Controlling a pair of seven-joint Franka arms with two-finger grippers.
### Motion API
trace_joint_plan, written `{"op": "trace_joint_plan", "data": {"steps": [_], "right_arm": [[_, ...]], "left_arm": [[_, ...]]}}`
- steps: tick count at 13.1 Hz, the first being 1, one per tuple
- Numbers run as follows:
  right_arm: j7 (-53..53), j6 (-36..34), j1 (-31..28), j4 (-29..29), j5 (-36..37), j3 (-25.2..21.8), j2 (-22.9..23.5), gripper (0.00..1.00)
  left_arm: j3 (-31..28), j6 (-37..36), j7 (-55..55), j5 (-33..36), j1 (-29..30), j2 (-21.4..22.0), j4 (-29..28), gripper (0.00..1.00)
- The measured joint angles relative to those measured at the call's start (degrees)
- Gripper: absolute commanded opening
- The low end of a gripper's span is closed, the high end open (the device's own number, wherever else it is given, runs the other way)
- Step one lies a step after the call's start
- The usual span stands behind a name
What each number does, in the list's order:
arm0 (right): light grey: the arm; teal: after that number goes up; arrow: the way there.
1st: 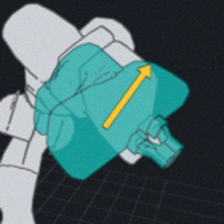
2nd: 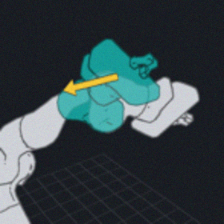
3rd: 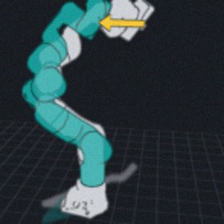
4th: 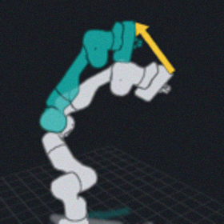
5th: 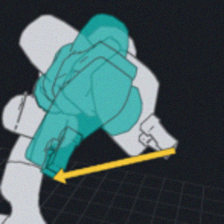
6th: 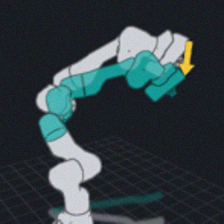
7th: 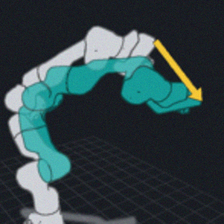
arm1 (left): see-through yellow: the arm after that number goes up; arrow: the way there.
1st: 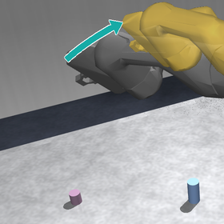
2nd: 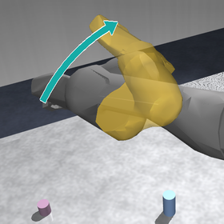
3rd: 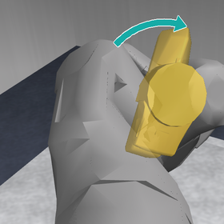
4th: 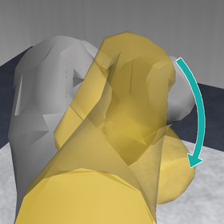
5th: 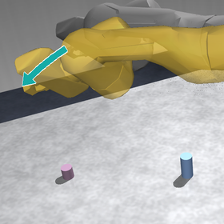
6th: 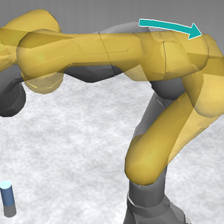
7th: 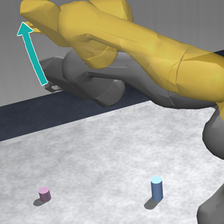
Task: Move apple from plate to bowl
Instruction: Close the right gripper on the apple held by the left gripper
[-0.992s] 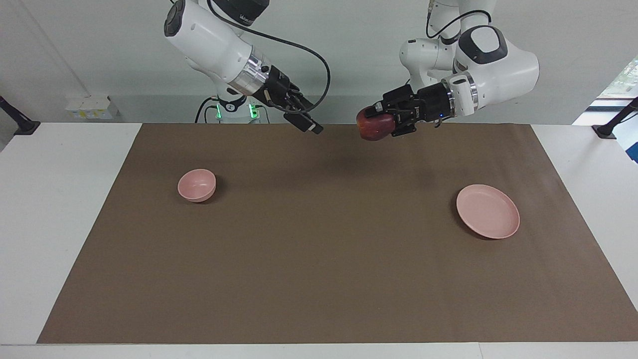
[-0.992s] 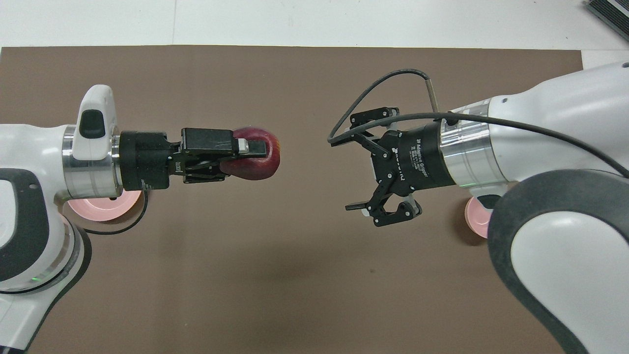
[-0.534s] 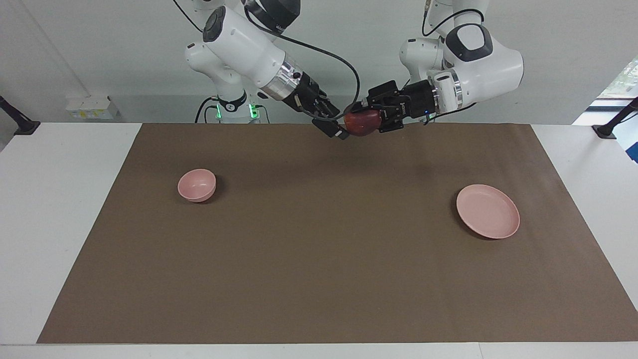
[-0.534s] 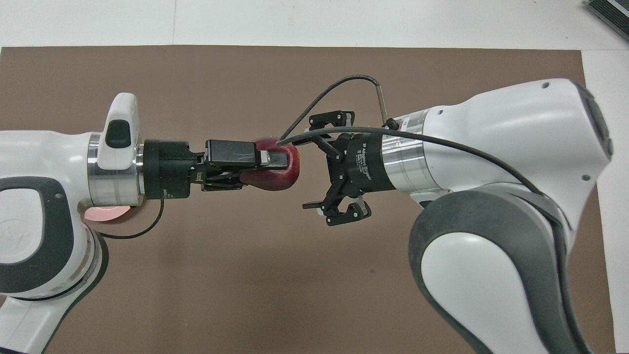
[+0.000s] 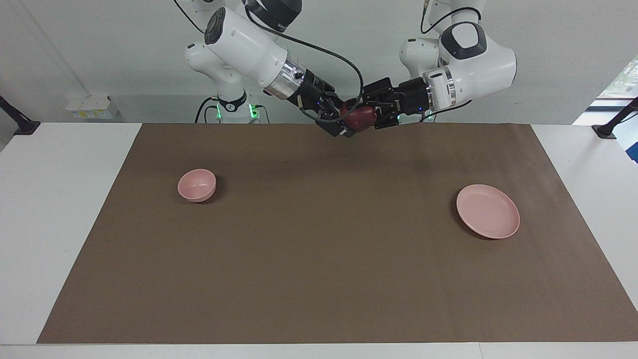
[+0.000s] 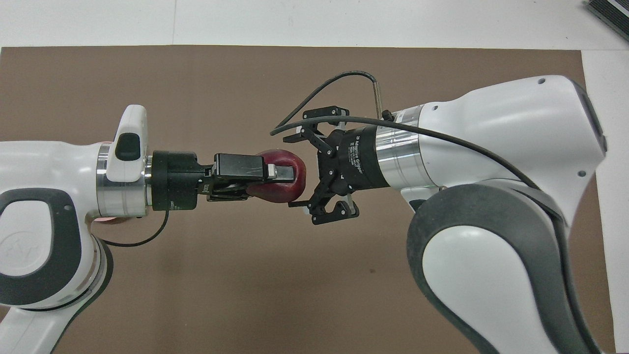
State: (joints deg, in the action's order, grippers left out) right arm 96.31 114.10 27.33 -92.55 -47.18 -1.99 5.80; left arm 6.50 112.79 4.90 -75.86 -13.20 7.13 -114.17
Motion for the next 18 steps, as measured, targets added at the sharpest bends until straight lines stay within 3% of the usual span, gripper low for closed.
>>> {"op": "trace_joint_plan", "data": {"steps": [2, 4, 7, 8, 9, 10, 11, 12, 13, 14, 18], "right_arm": [[0.3, 0.0, 0.0, 0.0, 0.0, 0.0, 0.0, 0.94], [0.9, 0.0, 0.1, 0.1, 0.0, 0.0, 0.0, 1.0], [1.1, 0.0, 1.7, 0.2, 0.0, 0.1, 0.1, 1.0], [1.1, 0.0, 2.0, 0.2, 0.0, 0.1, 0.1, 0.87], [1.1, 0.0, 2.0, 0.2, 0.0, 0.1, 0.1, 0.55], [1.0, 0.0, 2.0, 0.2, 0.0, 0.0, 0.1, 0.31], [1.0, 0.0, 2.0, 0.3, 0.1, 0.0, 0.1, 0.17], [1.0, 0.0, 2.0, 0.3, 0.2, 0.0, 0.1, 0.13], [0.9, 0.0, 2.0, 0.4, 0.3, 0.0, 0.1, 0.12], [0.9, 0.0, 2.0, 0.4, 0.3, 0.0, 0.1, 0.11], [-0.2, 0.0, 1.4, 0.7, 1.1, -0.3, 0.2, 0.09]], "left_arm": [[0.0, 0.0, 0.0, 0.0, 0.0, 0.0, 0.0, 0.0], [0.0, 0.1, 0.1, 0.0, 0.0, 0.0, 0.0, 0.0], [0.5, 0.1, 0.1, 0.0, -0.1, 0.0, -0.1, 0.0], [0.6, 0.1, 0.1, 0.0, -0.2, 0.0, -0.1, 0.0], [0.7, 0.1, 0.1, 0.0, -0.3, 0.0, -0.2, 0.0], [0.7, 0.1, 0.1, 0.0, -0.3, 0.0, -0.2, 0.0], [0.6, 0.1, 0.1, 0.0, -0.3, 0.0, -0.2, 0.0], [0.6, 0.1, 0.1, 0.0, -0.3, 0.0, -0.2, 0.33], [0.6, 0.1, -0.1, 0.0, -0.3, 0.0, -0.2, 0.91], [0.6, 0.1, -0.4, 0.0, -0.3, 0.1, -0.2, 1.0], [0.3, 0.1, -2.3, 0.0, -0.3, 0.5, -0.2, 1.0]]}}
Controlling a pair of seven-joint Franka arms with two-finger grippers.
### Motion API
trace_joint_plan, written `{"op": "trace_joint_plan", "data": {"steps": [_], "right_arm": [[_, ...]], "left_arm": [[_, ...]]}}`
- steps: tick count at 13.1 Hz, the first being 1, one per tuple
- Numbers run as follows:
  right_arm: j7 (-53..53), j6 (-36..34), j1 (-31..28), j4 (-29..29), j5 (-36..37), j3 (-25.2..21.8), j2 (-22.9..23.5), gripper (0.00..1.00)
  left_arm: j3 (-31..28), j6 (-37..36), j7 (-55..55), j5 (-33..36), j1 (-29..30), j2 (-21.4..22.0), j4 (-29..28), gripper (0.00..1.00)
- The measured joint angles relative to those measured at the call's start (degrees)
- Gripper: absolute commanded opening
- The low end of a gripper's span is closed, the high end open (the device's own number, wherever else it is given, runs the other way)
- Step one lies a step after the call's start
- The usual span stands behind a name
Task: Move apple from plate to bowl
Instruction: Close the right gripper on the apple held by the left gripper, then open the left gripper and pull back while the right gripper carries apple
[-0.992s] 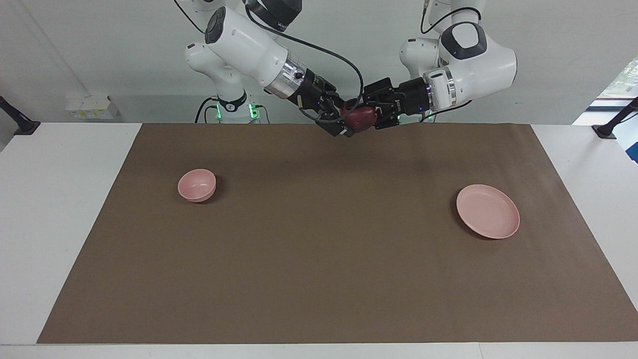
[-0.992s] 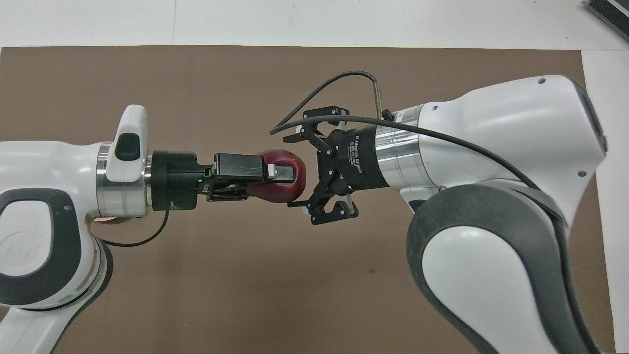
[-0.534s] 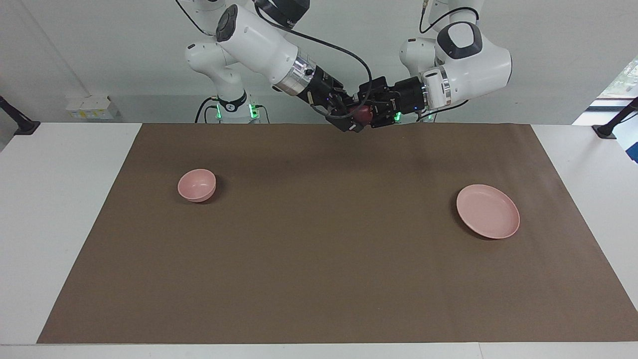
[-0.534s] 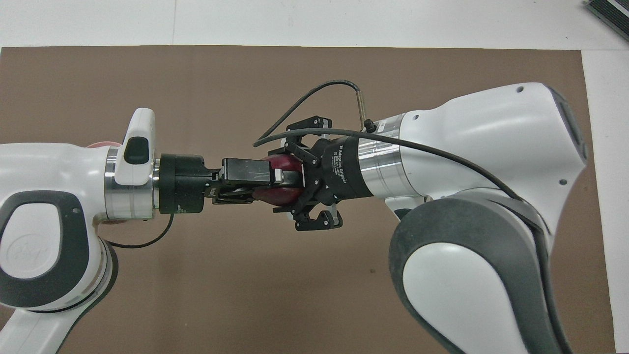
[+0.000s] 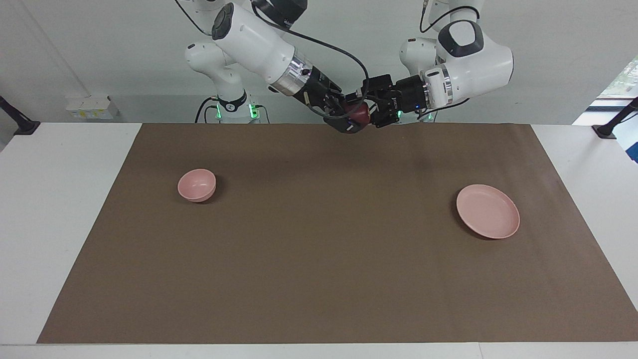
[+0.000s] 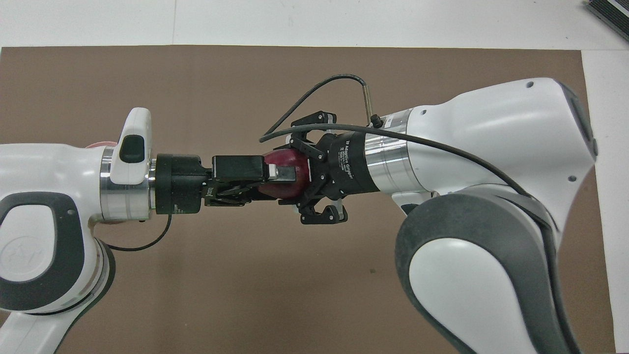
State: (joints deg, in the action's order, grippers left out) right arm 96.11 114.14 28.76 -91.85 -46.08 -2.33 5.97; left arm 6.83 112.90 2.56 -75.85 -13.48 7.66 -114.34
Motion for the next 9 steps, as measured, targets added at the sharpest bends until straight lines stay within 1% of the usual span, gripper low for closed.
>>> {"op": "trace_joint_plan", "data": {"steps": [3, 4, 6, 7, 8, 9], "right_arm": [[-3.0, -0.1, -0.1, 0.2, 1.3, -0.2, 0.0, 0.07], [-5.6, -0.4, -0.5, 0.3, 2.4, -0.4, 0.0, 0.04], [-12.0, -1.5, -1.7, 0.6, 5.6, -0.6, -0.1, 0.04], [-15.4, -1.9, -2.4, 0.8, 6.8, -0.7, -0.2, 0.01], [-18.7, -2.8, -3.0, 1.0, 8.0, -0.7, -0.4, 0.0], [-23.3, -5.0, -4.0, 1.5, 9.9, -0.7, -0.5, 0.0]], "left_arm": [[-0.6, 0.0, -0.5, 0.0, 0.1, 0.1, 0.0, 1.0], [-1.0, 0.0, -1.0, 0.1, 0.5, 0.2, 0.0, 1.0], [-1.5, 0.0, -3.3, 2.5, 1.9, 1.1, 0.3, 1.0], [-1.7, 0.0, -5.7, 6.8, 2.6, 1.7, 1.0, 1.0], [-1.8, 0.0, -9.0, 12.7, 3.0, 2.2, 2.1, 1.0], [-1.7, -0.2, -13.8, 21.7, 3.2, 2.7, 4.1, 1.0]]}}
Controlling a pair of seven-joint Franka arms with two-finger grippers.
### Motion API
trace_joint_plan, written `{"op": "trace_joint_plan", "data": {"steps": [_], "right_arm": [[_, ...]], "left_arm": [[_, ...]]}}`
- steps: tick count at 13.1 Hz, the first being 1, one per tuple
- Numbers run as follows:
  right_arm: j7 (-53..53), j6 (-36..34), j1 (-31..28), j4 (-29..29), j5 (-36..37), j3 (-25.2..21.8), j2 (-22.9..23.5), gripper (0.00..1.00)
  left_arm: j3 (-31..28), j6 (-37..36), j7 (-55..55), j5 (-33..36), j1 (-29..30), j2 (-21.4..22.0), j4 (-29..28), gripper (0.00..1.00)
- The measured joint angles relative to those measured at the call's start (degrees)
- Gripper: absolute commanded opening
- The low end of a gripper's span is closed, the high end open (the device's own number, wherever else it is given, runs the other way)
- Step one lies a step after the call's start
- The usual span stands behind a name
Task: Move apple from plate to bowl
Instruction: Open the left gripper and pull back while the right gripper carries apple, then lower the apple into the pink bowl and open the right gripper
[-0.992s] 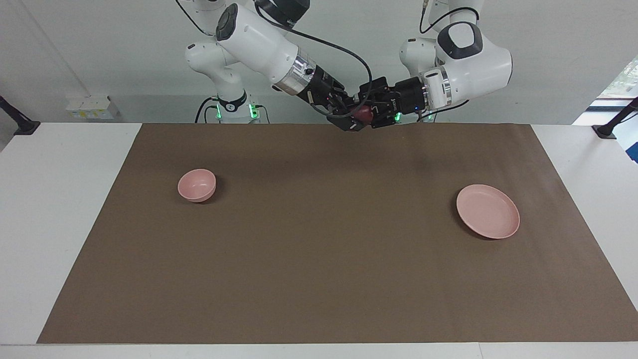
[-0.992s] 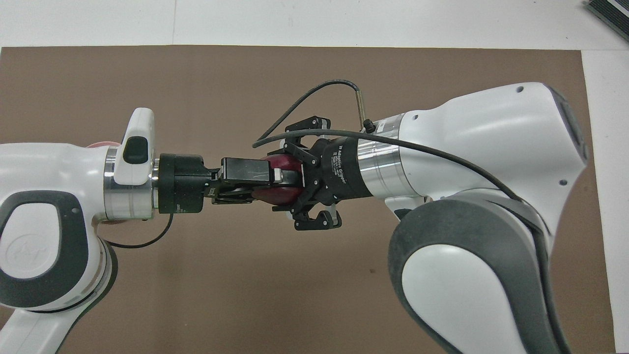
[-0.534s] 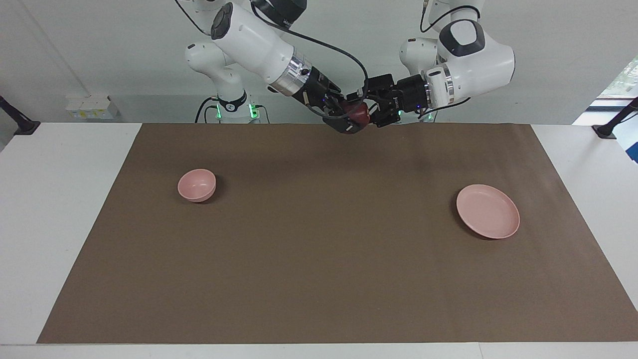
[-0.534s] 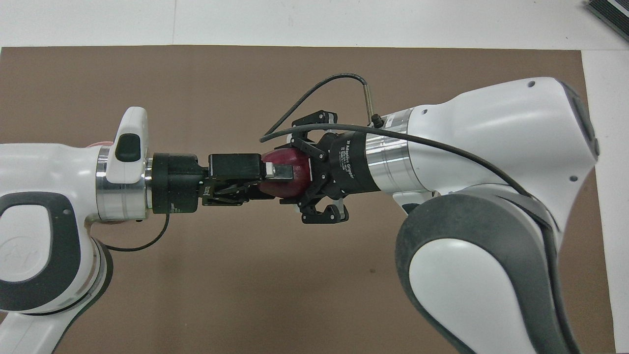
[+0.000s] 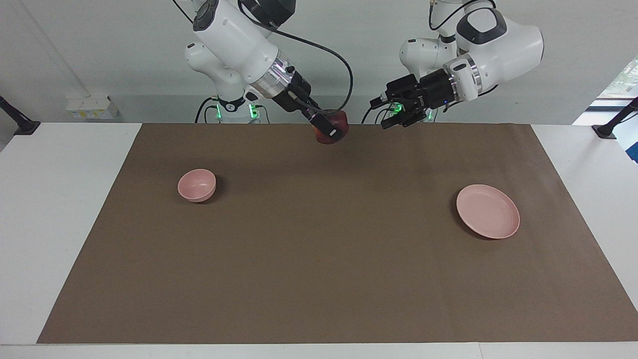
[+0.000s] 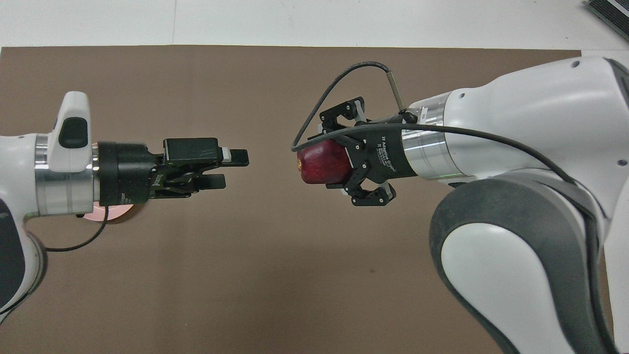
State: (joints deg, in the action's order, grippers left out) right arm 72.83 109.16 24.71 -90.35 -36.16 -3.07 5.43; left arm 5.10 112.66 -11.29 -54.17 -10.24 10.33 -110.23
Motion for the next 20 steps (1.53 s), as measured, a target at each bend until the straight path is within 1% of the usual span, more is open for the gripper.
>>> {"op": "trace_joint_plan", "data": {"steps": [1, 2, 6, 9, 10, 12, 14, 15, 17, 19, 20], "right_arm": [[-4.1, -1.9, -1.0, 0.3, 1.6, 0.0, -0.2, 0.0], [-8.4, -3.5, -2.1, 0.5, 3.2, -0.1, -0.6, 0.0], [-28.0, -11.0, -7.7, 0.5, 6.4, -0.2, -1.1, 0.0], [-42.8, -15.8, -11.7, 0.5, 9.9, -0.4, -1.1, 0.0], [-47.9, -17.9, -12.4, 0.5, 12.8, -0.4, -1.2, 0.0], [-56.0, -20.8, -12.7, 0.5, 19.9, -0.4, -1.4, 0.0], [-62.2, -21.3, -12.7, 0.0, 26.8, -0.4, -1.8, 0.0], [-64.0, -21.3, -12.8, -0.5, 29.7, -0.4, -2.2, 0.0], [-64.8, -20.2, -13.4, -2.6, 33.1, -0.4, -3.5, 0.0], [-65.0, -13.7, -14.5, -7.6, 35.5, -0.4, -6.1, 0.0], [-65.1, -9.8, -15.2, -11.3, 36.4, -0.5, -7.8, 0.0]], "left_arm": [[0.1, -0.7, -3.4, 6.0, 0.0, 0.2, 1.5, 1.0], [0.2, -2.2, -5.4, 10.5, 0.0, 0.2, 2.3, 1.0], [0.0, -7.6, -6.5, 26.2, 1.4, 0.1, 2.5, 1.0], [-0.2, -10.5, -6.1, 35.5, 4.7, 0.1, 2.5, 1.0], [-0.2, -11.5, -5.3, 38.6, 5.7, 0.1, 2.5, 1.0], [-0.3, -13.6, -1.4, 42.8, 7.7, 0.1, 2.9, 1.0], [-0.3, -17.1, 3.4, 46.9, 8.9, -0.3, 4.8, 1.0], [-0.3, -18.5, 5.2, 48.8, 9.1, -0.8, 6.5, 1.0], [-0.2, -20.2, 7.4, 52.7, 9.1, -1.9, 8.6, 1.0], [-0.2, -20.7, 8.7, 54.0, 9.4, -2.3, 8.8, 1.0], [-0.2, -20.8, 8.7, 54.0, 9.6, -2.4, 8.8, 1.0]]}}
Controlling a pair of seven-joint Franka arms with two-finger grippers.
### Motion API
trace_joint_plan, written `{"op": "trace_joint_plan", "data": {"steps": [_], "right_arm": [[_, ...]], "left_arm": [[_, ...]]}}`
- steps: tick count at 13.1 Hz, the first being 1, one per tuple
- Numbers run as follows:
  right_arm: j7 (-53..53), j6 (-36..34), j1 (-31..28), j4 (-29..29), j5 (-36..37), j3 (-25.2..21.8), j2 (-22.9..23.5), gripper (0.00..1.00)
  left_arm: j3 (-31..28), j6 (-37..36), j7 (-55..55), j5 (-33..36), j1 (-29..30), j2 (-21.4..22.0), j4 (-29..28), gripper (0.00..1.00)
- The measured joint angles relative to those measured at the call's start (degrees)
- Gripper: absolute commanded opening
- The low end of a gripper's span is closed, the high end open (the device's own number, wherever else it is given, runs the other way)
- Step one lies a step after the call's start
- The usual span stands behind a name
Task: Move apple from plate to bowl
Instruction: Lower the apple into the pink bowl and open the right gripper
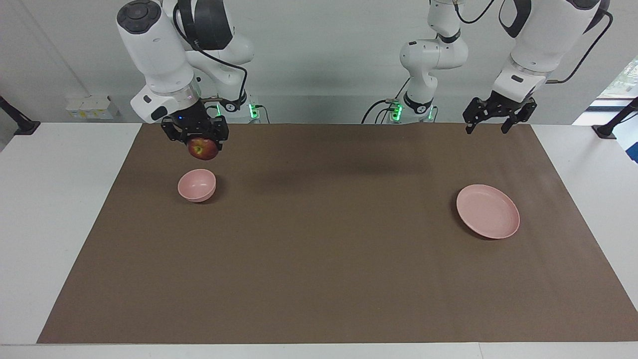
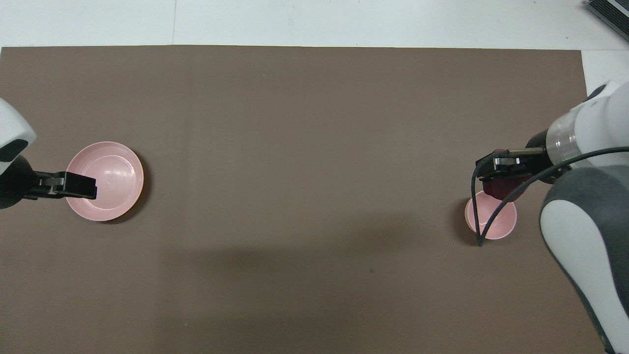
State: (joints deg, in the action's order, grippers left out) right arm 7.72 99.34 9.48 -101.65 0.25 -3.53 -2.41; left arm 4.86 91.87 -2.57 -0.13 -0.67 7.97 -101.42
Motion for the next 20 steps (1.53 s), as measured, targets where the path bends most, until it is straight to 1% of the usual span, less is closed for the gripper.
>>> {"op": "trace_joint_plan", "data": {"steps": [3, 5, 7, 10, 12, 13, 16, 18, 20], "right_arm": [[-0.1, 12.5, -2.0, -13.0, 4.2, 0.0, -6.4, 0.0], [-0.1, 18.2, -4.1, -19.2, 5.6, 0.0, -8.8, 0.0], [-0.2, 22.6, -5.3, -23.2, 6.5, 0.0, -9.2, 0.0], [-0.2, 35.2, -7.6, -33.0, 8.0, 0.0, -8.9, 0.0], [-0.2, 41.2, -8.7, -38.5, 8.5, 0.0, -8.9, 0.0], [-0.2, 42.9, -9.3, -40.3, 8.7, 0.0, -8.9, 0.0], [-0.2, 46.9, -10.1, -43.5, 9.5, 0.0, -8.8, 0.0], [-0.2, 52.8, -11.5, -46.9, 9.8, 0.1, -8.3, 0.0], [-0.2, 56.2, -12.3, -48.9, 10.0, 0.1, -7.4, 0.01]], "left_arm": [[0.0, -1.0, 0.1, 0.0, 0.2, 0.0, 0.0, 1.0], [0.0, -1.1, 0.2, 0.0, 0.4, 0.1, 0.0, 1.0], [-0.1, -1.1, 0.3, -0.1, 1.8, 0.6, 0.1, 1.0], [-0.1, -1.5, 0.7, -0.2, 3.0, 2.2, 0.4, 1.0], [-0.1, -1.5, 0.7, -0.2, 3.0, 2.7, 1.2, 1.0], [0.0, -1.5, 0.7, -0.2, 3.0, 2.8, 1.6, 1.0], [0.0, -1.5, 0.7, -1.8, 3.1, 2.8, 2.7, 1.0], [0.0, -1.6, 0.7, -2.7, 3.1, 2.8, 2.9, 1.0], [-0.1, -1.6, 0.7, -3.3, 3.2, 2.8, 2.9, 1.0]]}}
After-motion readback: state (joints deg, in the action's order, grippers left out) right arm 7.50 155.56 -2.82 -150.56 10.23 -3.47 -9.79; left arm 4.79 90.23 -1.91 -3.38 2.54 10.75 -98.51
